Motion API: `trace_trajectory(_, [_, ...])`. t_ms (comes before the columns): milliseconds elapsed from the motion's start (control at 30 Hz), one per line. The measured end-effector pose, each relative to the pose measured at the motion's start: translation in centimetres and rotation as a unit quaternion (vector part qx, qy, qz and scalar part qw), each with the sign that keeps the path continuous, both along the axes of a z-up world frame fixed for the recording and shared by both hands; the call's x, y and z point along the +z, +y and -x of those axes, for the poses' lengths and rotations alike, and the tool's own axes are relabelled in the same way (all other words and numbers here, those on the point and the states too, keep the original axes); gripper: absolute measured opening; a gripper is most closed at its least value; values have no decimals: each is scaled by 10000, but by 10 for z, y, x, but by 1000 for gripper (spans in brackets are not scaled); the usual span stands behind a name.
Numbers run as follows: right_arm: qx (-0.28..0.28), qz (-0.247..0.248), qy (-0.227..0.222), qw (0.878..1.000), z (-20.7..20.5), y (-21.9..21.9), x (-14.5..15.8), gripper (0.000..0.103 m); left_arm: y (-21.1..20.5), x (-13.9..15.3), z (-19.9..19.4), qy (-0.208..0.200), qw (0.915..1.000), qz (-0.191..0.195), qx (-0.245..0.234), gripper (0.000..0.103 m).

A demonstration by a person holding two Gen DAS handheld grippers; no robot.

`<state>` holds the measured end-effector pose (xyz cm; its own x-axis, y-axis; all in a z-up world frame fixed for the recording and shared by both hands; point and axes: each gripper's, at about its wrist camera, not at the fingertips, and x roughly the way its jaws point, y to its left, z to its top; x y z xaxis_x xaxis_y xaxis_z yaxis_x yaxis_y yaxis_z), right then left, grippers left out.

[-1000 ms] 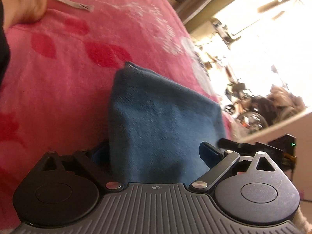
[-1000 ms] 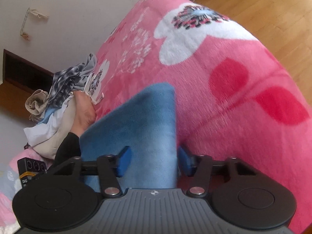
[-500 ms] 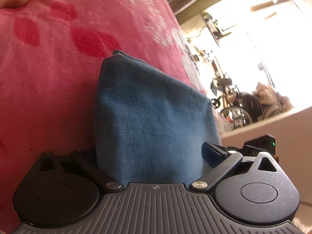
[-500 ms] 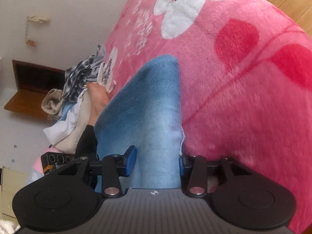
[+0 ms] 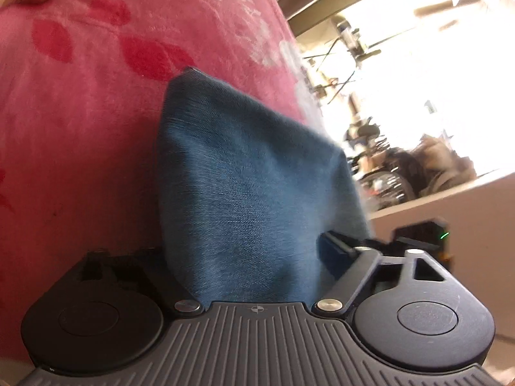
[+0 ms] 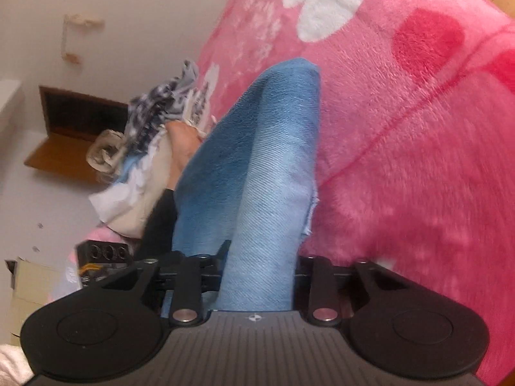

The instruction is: Fold clothes

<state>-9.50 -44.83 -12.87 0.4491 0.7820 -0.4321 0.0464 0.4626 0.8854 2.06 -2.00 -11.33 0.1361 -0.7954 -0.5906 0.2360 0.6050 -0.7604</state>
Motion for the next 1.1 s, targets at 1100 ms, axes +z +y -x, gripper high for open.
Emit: trace_trajectory(1100, [-438, 68, -1719, 9841, -47, -69, 163, 27, -102, 158, -86, -1336, 9870, 572, -684, 65])
